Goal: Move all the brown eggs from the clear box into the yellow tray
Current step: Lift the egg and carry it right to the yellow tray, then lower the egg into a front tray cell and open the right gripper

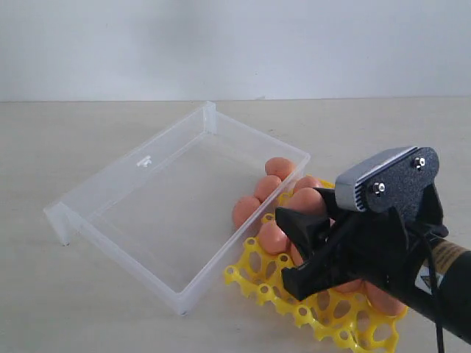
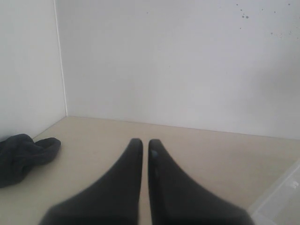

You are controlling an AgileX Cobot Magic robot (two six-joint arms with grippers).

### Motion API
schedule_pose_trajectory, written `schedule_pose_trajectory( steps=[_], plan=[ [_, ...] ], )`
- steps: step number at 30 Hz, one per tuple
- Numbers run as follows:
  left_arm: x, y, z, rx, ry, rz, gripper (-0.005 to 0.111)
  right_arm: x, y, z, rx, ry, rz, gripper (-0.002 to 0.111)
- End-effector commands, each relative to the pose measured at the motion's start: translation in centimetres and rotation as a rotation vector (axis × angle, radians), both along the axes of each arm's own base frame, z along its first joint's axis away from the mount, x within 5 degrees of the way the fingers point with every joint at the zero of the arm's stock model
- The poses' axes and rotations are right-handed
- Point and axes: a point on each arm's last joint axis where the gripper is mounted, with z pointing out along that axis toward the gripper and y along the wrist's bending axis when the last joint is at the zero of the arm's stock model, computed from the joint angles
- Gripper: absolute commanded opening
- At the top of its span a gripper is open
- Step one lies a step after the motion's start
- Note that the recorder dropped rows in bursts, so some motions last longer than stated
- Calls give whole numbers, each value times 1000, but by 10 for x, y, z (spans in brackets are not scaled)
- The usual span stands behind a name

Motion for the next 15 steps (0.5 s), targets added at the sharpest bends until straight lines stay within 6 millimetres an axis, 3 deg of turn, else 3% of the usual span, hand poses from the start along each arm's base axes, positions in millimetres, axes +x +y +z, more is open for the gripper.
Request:
schedule_pose_trajectory(
  steps=[1, 9, 15],
  plan=[
    [-1, 0, 2, 6, -15, 1, 4, -2, 3, -11, -61, 18, 49, 0],
    [-1, 0, 2, 6, -15, 1, 4, 17, 25, -44, -117, 24, 139, 0],
    [-1, 0, 2, 6, -14, 0, 4, 25, 35, -51, -83, 29, 155, 0]
  ],
)
